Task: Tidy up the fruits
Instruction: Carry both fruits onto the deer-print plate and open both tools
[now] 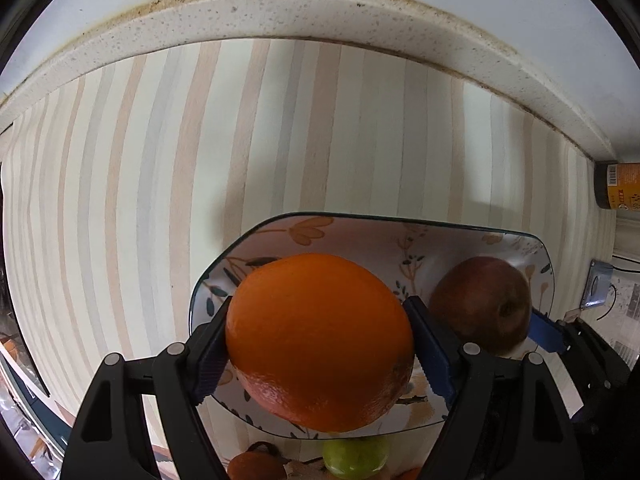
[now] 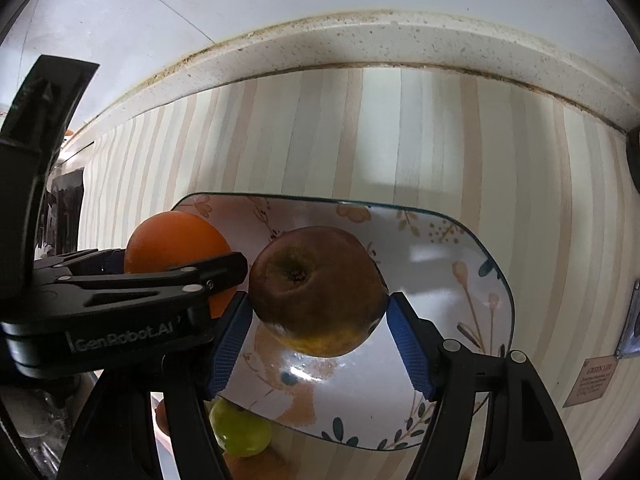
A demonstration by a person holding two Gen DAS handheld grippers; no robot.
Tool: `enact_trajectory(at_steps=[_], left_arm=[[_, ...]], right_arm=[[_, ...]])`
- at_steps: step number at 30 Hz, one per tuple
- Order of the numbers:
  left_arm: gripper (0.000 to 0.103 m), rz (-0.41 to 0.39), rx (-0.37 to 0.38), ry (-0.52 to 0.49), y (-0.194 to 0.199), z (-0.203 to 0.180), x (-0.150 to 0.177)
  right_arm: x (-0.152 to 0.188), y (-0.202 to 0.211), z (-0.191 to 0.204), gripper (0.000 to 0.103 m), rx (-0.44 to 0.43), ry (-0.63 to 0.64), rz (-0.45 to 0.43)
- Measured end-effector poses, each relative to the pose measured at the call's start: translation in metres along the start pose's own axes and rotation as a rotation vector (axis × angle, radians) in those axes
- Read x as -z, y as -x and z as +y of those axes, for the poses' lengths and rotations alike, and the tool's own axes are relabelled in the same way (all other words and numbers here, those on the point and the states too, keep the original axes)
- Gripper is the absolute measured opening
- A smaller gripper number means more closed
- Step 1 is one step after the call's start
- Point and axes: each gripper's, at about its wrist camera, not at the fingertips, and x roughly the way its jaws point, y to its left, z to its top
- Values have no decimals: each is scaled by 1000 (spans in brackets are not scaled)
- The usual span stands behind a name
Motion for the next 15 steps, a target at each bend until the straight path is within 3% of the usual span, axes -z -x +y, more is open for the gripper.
enact_trajectory(at_steps=[4,7,8,10,15], left_arm=[[80,1,1,-4,-2,-2,1],[81,10,11,-1,-2,-1,1],[81,12,14,0,-2,1,-3],[92,-2,17,-2,4,-2,-10],[92,-59,17,20,29,7,-7]], right_arm=[[3,5,-3,88,-9,-21,-12],[5,8,-5,92,-1,-31,-14],[6,10,-6,93,6,-37,-17],[8,15,-8,94,24,-50,-32],[17,36,-16,94,66,-82,-55]])
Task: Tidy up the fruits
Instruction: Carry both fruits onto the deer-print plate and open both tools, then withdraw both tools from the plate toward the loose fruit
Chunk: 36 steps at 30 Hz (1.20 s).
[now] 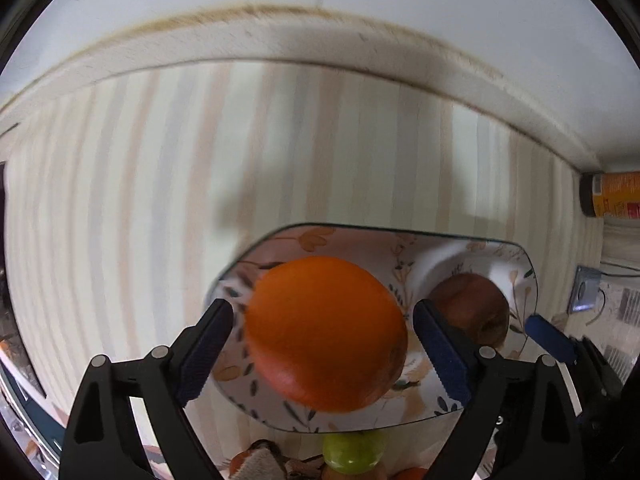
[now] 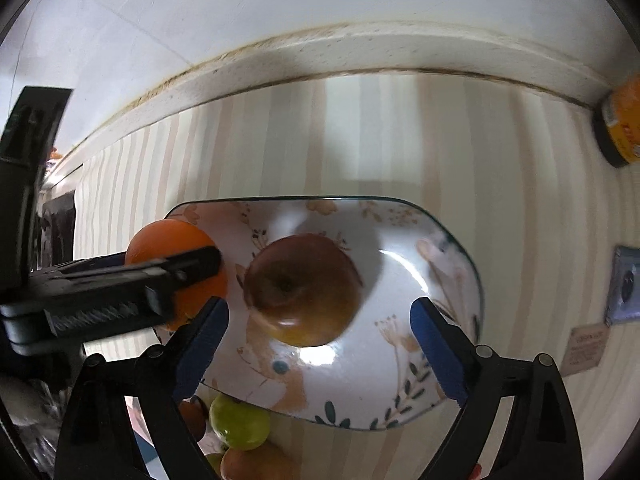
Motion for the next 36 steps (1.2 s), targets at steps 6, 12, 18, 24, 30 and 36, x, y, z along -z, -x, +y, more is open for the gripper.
enact_trajectory(at_steps=[6,12,18,24,30,36], left_arm=[[92,-69,-44,-3,31,5,26],[92,-152,-65,-36,64,4,72],[92,-228,-67,-67,101,7,106],[92,-313,-64,-88,137,10,144],[92,-382,-58,-114,165,11,175],[92,-427,-39,-118,187,13,202]], right_arm=[[22,24,0,94,68,-10,-12],[59,52,11,94,93,-13,-39],[97,81,27,94,118,-10,-87],[131,118,42,94,128,-8,-177],[163,154,52,94,126,-21,-256],[191,184,62,94,131,-14,-319]])
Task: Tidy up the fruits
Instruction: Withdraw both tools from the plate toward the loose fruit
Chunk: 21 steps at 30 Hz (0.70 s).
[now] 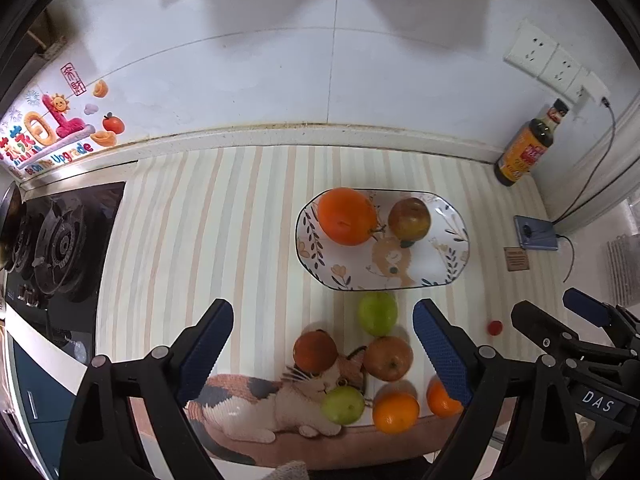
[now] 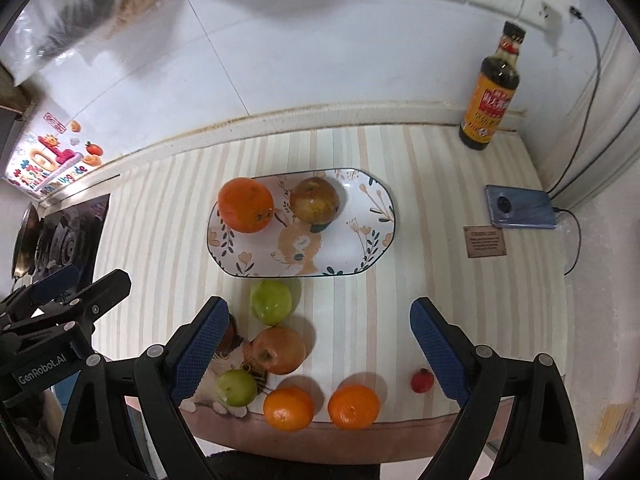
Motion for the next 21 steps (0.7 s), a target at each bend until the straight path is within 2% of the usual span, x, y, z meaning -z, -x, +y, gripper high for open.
enact_trajectory(at_steps=[6,12,13,15,17,21], left_arm=[[92,-26,24,-2,24,-2,10],[92,-42,50,7,29,1,20],[93,-50,53,9,27,3,23],[97,-49,27,8,19,7,28],[97,-29,11,12,7,11,34],[97,92,-6,43,-38,20,54]], right_arm=[[15,30,6,94,-16,6,-42],[29,41,6,97,-58,-9,-65],[32,37,5,101,-73,-9,-59],[37,28,3,101,-105,-13,-49],[44,8,-1,101,-120,-19,1],[58,-41,-10,101,-189,-69,118]])
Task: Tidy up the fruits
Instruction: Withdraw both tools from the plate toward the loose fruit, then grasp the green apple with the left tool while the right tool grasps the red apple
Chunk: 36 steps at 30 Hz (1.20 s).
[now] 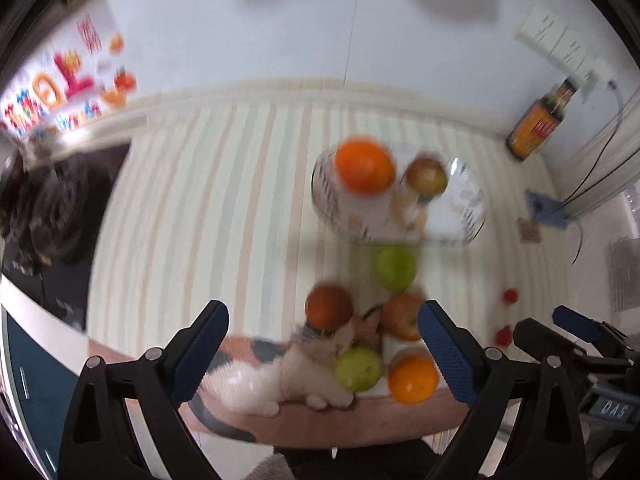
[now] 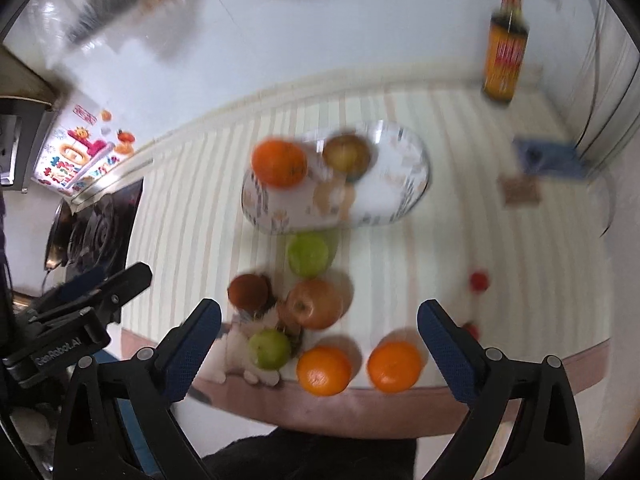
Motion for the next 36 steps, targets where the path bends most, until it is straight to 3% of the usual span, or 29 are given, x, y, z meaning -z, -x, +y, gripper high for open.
enact_trajectory(at_steps=[3,6,11,14,17,19,24,30,36], left_arm=[[97,75,-24,1,-32,0,15],[97,151,-36,-5,-65,-6,31],[96,261,-15,-59,-111,-25,52],[85,297,18,-60,-126,-30,60],[73,305,51,-51,-135,-33,63],[52,306,96,-52,-138,-36,65],[52,286,50,-97,-134,-42,70],[52,278,11,-16,-131,-5,71],[53,279,18,0,-133,-1,67]], right_arm=[[5,-43,-12,99,-38,-39,67],[9,-78,-25,89,-39,-72,133],[14,-91,-43,89,-17,-91,148],[14,-95,-49,89,-7,-88,154],[12,-99,-49,88,-13,-91,160],[11,-102,-47,88,-18,-90,163],[7,-110,-32,87,-37,-71,168],[0,-137,-3,87,-40,-13,199],[-3,-166,10,70,15,57,231]])
